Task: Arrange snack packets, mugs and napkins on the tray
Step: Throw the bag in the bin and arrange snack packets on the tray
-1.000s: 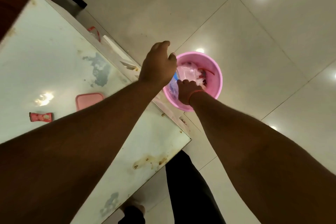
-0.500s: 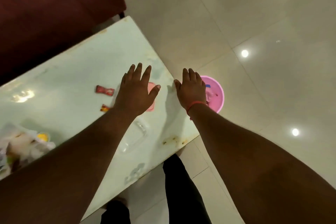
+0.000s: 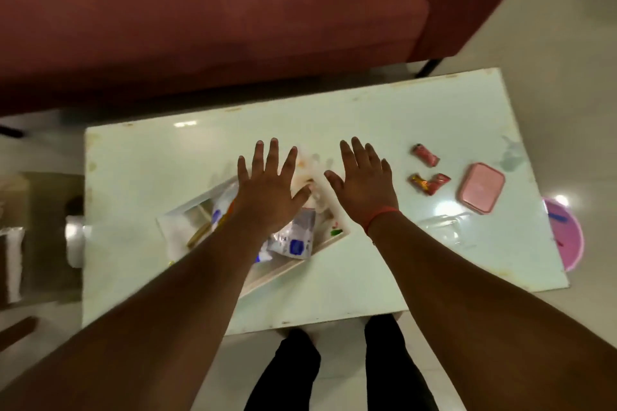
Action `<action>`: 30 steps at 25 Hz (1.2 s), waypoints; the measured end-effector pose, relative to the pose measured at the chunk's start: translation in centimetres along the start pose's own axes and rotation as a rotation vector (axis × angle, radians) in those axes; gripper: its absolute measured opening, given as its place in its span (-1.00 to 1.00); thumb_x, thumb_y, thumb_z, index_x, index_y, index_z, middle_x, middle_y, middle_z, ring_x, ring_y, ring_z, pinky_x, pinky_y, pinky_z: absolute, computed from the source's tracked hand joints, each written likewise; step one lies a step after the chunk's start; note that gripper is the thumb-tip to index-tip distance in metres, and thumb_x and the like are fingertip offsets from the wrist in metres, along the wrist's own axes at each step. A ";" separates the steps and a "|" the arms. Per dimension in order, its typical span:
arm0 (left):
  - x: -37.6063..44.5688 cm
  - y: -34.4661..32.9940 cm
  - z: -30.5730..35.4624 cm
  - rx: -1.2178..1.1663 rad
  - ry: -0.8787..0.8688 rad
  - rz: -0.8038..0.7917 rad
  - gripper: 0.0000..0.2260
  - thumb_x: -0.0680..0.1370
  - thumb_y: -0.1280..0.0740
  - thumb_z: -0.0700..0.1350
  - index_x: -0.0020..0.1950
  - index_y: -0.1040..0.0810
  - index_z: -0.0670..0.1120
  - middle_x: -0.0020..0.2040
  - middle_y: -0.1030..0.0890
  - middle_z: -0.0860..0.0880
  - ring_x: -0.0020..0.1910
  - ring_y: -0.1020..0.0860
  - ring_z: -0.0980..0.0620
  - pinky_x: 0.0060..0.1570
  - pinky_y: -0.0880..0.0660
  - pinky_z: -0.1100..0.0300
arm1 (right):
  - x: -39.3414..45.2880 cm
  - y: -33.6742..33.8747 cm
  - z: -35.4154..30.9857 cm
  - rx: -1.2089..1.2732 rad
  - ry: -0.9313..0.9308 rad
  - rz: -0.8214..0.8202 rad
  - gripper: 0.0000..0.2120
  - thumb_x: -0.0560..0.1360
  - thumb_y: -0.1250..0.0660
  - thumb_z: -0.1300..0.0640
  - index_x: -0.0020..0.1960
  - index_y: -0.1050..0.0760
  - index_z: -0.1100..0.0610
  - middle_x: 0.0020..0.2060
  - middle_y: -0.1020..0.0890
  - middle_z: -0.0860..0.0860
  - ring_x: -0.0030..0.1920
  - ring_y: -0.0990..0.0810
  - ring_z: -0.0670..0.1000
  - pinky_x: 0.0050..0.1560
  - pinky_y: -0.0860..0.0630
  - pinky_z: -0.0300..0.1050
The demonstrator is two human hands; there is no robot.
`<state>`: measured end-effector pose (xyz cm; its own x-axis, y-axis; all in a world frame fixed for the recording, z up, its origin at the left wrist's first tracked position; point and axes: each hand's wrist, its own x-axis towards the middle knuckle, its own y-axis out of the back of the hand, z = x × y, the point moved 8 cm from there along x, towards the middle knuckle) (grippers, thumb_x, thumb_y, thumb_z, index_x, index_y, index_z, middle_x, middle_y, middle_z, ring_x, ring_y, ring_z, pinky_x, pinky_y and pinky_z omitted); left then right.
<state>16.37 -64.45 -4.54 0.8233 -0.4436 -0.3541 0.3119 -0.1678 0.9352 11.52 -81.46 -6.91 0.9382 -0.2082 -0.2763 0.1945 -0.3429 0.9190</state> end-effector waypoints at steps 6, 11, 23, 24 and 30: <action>-3.2 -3.2 -6.1 -0.035 0.041 0.017 -0.23 0.52 0.11 0.45 0.62 0.06 0.07 0.64 0.06 -0.15 0.61 0.09 -0.25 0.49 0.01 -0.36 | -0.5 -5.1 -7.5 -0.095 0.131 -0.125 -0.31 0.60 0.03 -0.31 0.61 0.03 0.02 0.60 -0.04 0.06 0.59 -0.03 0.18 0.50 -0.10 0.28; -3.0 -3.6 -6.6 -0.116 0.068 0.008 -0.20 0.53 -0.14 0.35 0.61 0.14 0.05 0.64 0.07 -0.17 0.60 0.05 -0.26 0.50 -0.02 -0.34 | -1.6 -6.9 -10.0 -0.096 0.408 -0.150 -0.21 0.49 -0.11 -0.35 0.59 -0.06 0.03 0.58 -0.15 0.08 0.57 -0.13 0.20 0.48 -0.16 0.31; -5.7 3.6 -0.3 -0.954 0.189 0.632 -0.61 0.60 -0.25 -0.18 0.43 -0.38 -0.17 0.40 -0.42 -0.16 0.42 -0.40 -0.09 0.34 -0.47 0.01 | 3.5 -2.8 -7.1 0.327 0.151 0.012 -0.73 0.60 -0.20 0.03 0.26 -0.47 0.05 0.06 -0.67 0.07 0.04 -0.63 0.16 -0.01 -0.56 0.04; -5.5 2.9 0.2 -0.976 0.210 0.594 -0.62 0.59 -0.26 -0.20 0.41 -0.39 -0.18 0.37 -0.43 -0.16 0.39 -0.42 -0.09 0.32 -0.48 0.03 | 4.3 -3.2 -5.7 0.434 0.051 -0.053 -0.75 0.61 -0.19 0.00 0.22 -0.46 0.07 0.03 -0.68 0.09 0.03 -0.62 0.18 -0.03 -0.54 0.03; 0.4 -8.5 -0.3 -1.184 0.535 -0.033 -0.62 0.48 -0.18 -0.11 0.29 -0.45 0.05 0.12 -0.59 -0.13 0.09 -0.58 -0.19 0.03 -0.55 -0.09 | 6.7 -6.2 -1.9 0.554 -0.243 -0.231 -0.73 0.61 -0.23 -0.01 0.14 -0.44 0.19 0.07 -0.63 0.21 0.09 -0.58 0.25 -0.01 -0.47 -0.02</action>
<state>14.21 -62.97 -12.59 0.8076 -0.0038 -0.5897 0.3362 0.8245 0.4551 17.16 -78.94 -13.96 0.7857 -0.2515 -0.5652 0.1466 -0.8119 0.5651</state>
